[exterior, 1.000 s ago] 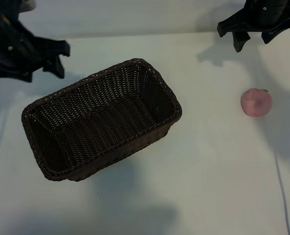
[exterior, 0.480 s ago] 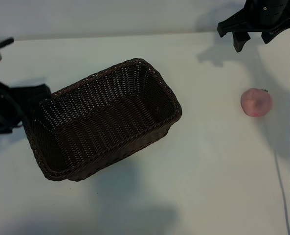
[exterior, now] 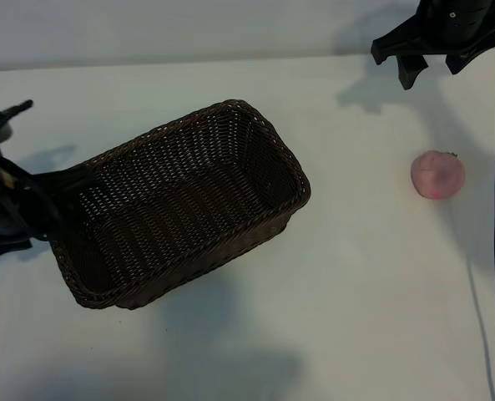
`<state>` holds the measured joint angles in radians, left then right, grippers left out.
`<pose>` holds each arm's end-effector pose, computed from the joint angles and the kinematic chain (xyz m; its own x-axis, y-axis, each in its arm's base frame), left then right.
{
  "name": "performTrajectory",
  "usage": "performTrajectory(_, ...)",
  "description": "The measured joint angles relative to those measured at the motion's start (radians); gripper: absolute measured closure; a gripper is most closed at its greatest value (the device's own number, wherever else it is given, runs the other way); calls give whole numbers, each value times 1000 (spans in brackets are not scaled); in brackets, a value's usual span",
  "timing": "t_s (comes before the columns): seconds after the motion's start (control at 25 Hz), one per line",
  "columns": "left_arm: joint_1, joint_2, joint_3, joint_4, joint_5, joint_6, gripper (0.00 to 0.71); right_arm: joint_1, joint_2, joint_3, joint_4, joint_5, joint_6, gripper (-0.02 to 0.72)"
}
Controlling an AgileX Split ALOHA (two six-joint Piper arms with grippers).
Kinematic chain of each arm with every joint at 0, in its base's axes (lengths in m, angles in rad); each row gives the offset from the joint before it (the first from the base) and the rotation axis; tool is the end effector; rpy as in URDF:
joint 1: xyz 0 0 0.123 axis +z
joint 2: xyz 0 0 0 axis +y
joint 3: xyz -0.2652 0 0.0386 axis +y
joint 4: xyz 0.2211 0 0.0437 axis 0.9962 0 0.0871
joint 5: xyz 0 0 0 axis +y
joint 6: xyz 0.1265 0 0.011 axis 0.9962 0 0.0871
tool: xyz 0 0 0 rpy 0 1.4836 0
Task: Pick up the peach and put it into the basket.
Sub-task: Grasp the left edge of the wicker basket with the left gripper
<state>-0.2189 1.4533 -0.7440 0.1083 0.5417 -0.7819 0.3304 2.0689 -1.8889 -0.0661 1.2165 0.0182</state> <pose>0.2494 -0.0482 0.1637 -0.8152 -0.4689 -0.3399 -0.4186 0.8826 -0.2137 0.3987 0.1284 0.2185 -0.9121 -0.3178 -0.2589 -0.3130 0.9478 -0.0611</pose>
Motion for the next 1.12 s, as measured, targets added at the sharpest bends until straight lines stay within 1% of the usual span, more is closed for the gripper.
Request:
performTrajectory(0.12, 0, 58, 0, -23, -38, 9, 117, 0, 0, 0, 0, 0, -4, 114)
performTrajectory(0.24, 0, 105, 1, -73, -84, 38, 117, 0, 0, 0, 0, 0, -4, 114)
performTrajectory(0.44, 0, 174, 1, -164, -109, 131, 118, 0, 0, 0, 0, 0, -4, 114)
performTrajectory(0.6, 0, 213, 2, -183, -133, 150, 118, 0, 0, 0, 0, 0, -7, 114)
performTrajectory(0.76, 0, 216, 2, -186, -140, 151, 124, 0, 0, 0, 0, 1, -18, 114)
performTrajectory(0.8, 0, 216, 2, -186, -141, 151, 136, 0, 0, 0, 0, 1, -18, 114)
performTrajectory(0.88, 0, 216, 2, -186, -141, 148, 182, 0, 0, 0, 0, 1, -18, 114)
performTrajectory(1.0, 0, 217, 2, -191, -149, 139, 312, 0, 0, 0, 0, 1, -24, 114)
performTrajectory(1.12, 0, 219, 2, -194, -162, 142, 326, 0, 0, 0, 0, 1, -27, 114)
